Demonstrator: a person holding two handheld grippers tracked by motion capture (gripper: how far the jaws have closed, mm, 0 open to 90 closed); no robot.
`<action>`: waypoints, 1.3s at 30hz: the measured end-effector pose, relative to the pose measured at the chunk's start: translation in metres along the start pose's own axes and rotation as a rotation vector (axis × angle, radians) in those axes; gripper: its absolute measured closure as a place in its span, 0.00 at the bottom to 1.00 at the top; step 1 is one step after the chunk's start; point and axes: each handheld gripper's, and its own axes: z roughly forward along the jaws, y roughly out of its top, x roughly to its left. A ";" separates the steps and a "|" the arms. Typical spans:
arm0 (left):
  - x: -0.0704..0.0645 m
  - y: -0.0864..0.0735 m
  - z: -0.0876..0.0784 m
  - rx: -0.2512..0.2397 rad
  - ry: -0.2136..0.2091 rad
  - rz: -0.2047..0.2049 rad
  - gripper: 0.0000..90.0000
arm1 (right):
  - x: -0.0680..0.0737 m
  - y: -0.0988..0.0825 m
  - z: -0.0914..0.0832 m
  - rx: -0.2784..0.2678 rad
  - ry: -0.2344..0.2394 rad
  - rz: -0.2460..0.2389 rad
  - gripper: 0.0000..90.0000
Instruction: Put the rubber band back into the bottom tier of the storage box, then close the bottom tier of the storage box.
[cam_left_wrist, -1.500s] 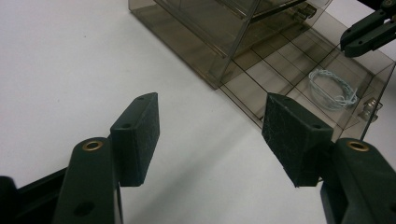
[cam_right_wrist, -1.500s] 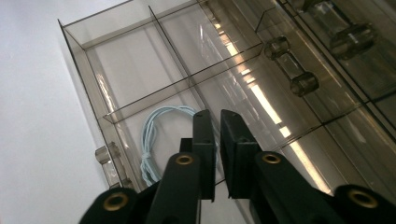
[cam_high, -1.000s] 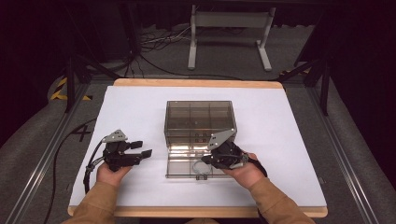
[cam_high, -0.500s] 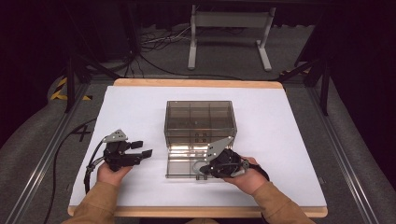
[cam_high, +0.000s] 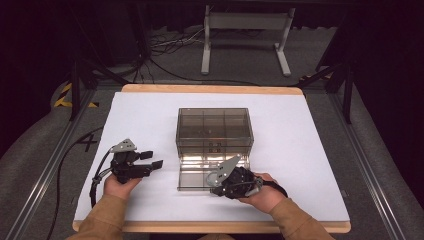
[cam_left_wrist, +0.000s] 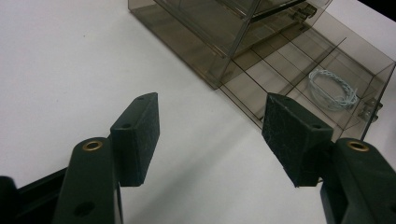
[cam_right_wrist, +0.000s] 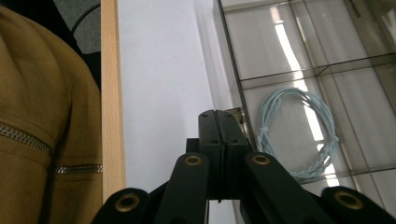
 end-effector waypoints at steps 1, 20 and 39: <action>0.000 0.000 0.000 -0.002 0.001 -0.001 0.42 | 0.000 0.000 0.001 0.004 0.004 -0.001 1.00; 0.000 0.000 0.000 -0.001 -0.001 -0.001 0.42 | 0.003 -0.005 0.017 0.072 0.005 -0.017 1.00; 0.000 0.000 0.000 -0.003 0.002 0.002 0.42 | -0.001 -0.007 0.026 0.102 0.000 -0.005 1.00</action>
